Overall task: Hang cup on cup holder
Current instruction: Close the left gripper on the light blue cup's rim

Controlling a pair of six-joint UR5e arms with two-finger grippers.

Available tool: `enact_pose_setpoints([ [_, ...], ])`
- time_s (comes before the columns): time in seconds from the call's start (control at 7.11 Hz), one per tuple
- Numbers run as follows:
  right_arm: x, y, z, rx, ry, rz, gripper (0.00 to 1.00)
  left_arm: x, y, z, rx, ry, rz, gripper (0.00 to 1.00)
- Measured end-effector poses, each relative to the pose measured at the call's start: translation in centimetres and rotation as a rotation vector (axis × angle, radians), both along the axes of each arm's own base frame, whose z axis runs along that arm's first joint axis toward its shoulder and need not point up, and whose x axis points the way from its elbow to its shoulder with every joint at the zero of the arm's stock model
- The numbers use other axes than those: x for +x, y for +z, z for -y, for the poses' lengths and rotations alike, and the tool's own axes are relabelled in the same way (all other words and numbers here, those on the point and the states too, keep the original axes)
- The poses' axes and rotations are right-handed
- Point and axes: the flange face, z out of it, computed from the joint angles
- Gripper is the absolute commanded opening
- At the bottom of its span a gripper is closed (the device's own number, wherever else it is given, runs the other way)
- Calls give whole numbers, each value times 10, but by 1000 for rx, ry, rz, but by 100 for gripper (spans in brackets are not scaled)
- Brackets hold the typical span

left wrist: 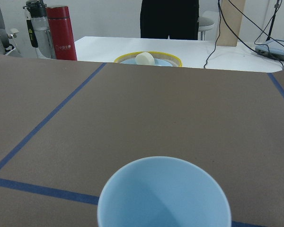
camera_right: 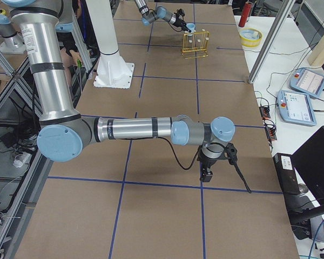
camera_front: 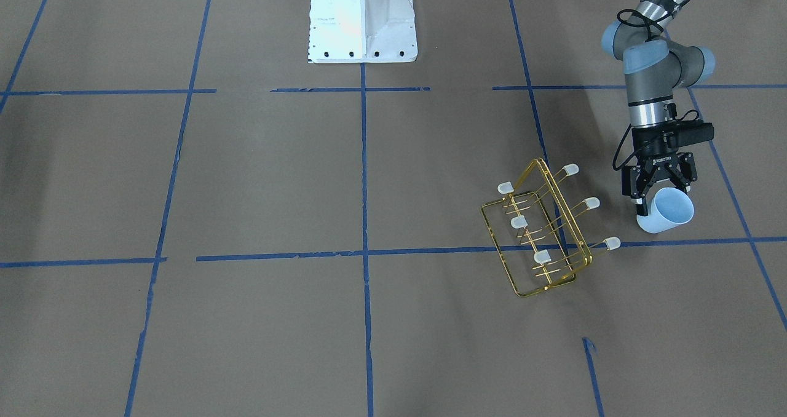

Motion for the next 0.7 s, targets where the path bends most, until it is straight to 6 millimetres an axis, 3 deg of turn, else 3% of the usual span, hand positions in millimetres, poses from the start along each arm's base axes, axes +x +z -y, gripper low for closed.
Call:
enact_pose_setpoints([
  [0.7, 0, 0, 0, 0, 0, 0, 100, 6, 19, 19, -2, -26, 2, 100],
])
